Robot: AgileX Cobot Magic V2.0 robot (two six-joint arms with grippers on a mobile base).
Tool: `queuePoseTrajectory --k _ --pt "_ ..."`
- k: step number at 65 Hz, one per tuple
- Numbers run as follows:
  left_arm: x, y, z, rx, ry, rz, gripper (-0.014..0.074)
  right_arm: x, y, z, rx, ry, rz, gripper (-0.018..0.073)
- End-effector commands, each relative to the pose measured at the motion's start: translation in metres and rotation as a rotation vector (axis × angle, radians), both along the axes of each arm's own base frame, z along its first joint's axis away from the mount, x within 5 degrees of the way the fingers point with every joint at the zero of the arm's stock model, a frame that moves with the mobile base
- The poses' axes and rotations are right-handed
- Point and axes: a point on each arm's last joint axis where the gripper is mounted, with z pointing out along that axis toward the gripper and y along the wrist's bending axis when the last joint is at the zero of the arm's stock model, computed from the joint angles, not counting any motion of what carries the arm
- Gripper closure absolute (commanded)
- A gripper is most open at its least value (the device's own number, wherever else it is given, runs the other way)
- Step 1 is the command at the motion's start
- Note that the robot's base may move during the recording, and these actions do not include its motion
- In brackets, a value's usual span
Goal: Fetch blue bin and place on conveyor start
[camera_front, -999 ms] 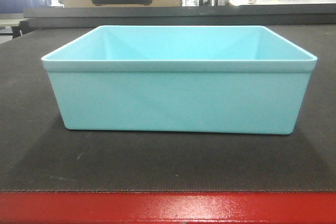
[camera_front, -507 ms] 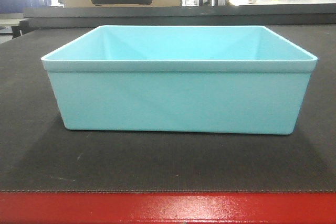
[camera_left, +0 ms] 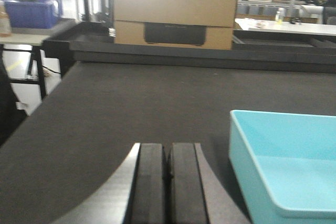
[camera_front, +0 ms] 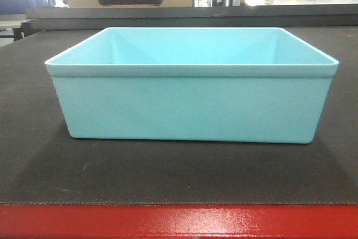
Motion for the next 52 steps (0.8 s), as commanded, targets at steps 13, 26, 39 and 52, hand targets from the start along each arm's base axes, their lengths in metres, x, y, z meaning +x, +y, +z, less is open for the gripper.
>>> queuePoseTrajectory --k 13,26,39,52 --pt "0.006 0.002 -0.083 0.007 -0.068 0.042 0.0707 -0.001 0.000 0.001 -0.018 -0.024 -0.010 0.0721" --pt "0.007 0.002 -0.092 0.005 -0.077 0.041 0.0707 -0.001 0.000 0.001 -0.019 -0.026 -0.010 0.0721" --pt "0.007 0.002 -0.091 0.006 -0.087 0.041 0.0707 -0.001 0.000 0.001 -0.019 -0.026 -0.010 0.0721" --pt "0.007 0.002 -0.091 0.006 -0.087 0.041 0.0707 -0.001 0.000 0.001 -0.019 -0.026 -0.010 0.0721"
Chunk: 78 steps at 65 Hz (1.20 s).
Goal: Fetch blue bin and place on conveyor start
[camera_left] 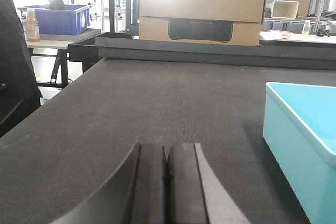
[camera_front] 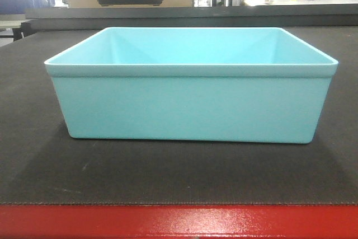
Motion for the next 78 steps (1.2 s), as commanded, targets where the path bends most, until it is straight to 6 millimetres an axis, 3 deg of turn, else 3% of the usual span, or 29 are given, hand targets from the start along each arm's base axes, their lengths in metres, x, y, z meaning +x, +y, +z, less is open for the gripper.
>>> queuePoseTrajectory --k 1,36,46,67,78 --pt "-0.001 0.000 0.003 -0.004 -0.027 0.004 0.0707 -0.001 0.000 0.001 -0.018 -0.024 -0.010 0.0721" --pt "-0.001 0.000 0.003 -0.004 -0.027 0.004 0.0707 0.003 -0.001 -0.003 0.003 -0.041 -0.028 0.0721" --pt "-0.001 0.000 0.003 -0.004 -0.027 0.004 0.0707 0.008 -0.003 -0.036 0.025 -0.049 -0.074 0.0721" --pt "-0.001 0.000 0.003 -0.004 -0.027 0.004 0.0707 0.022 -0.006 -0.149 0.075 0.011 -0.089 0.0721" --pt "-0.001 0.000 0.003 -0.004 -0.027 0.004 0.0707 0.022 -0.007 -0.144 0.068 -0.049 -0.091 0.0721"
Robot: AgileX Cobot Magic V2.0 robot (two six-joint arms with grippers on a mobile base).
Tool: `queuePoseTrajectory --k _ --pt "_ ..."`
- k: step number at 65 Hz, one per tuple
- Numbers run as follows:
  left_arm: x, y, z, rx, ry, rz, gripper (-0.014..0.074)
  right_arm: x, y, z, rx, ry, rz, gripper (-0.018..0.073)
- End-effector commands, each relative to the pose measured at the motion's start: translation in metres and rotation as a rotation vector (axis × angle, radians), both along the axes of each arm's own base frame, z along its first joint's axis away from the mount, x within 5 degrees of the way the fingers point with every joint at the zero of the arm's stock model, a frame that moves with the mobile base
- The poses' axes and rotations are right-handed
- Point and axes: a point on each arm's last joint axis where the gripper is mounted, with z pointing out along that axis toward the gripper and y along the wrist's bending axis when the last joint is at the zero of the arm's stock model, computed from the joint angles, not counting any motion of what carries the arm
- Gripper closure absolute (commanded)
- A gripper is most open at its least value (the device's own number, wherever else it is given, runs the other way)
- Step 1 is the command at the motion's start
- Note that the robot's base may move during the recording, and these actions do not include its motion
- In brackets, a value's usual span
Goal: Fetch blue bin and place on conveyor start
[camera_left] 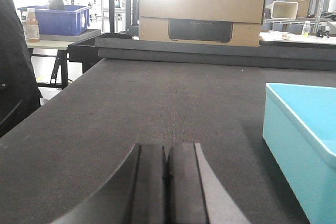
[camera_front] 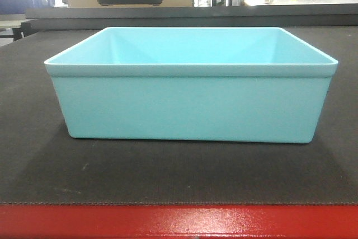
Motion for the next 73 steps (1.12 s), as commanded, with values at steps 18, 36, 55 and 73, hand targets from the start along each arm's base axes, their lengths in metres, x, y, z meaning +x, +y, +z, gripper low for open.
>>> queuePoseTrajectory --k 18,36,55,73 --pt "-0.0007 0.0002 0.0023 -0.002 -0.024 0.004 0.0707 -0.0009 -0.0005 0.0065 -0.018 -0.072 -0.008 0.0721" --pt "-0.0007 0.0002 0.0023 -0.002 -0.024 0.004 0.0707 -0.0009 -0.0005 0.0065 -0.018 -0.072 -0.008 0.0721" --pt "-0.0007 0.0002 0.0023 -0.002 -0.024 0.004 0.0707 -0.0009 -0.0005 0.0065 -0.018 -0.072 -0.008 0.0721" --pt "-0.0007 0.0002 0.0023 -0.002 -0.024 0.004 0.0707 -0.0009 -0.0005 0.0065 -0.018 -0.072 -0.008 0.0721"
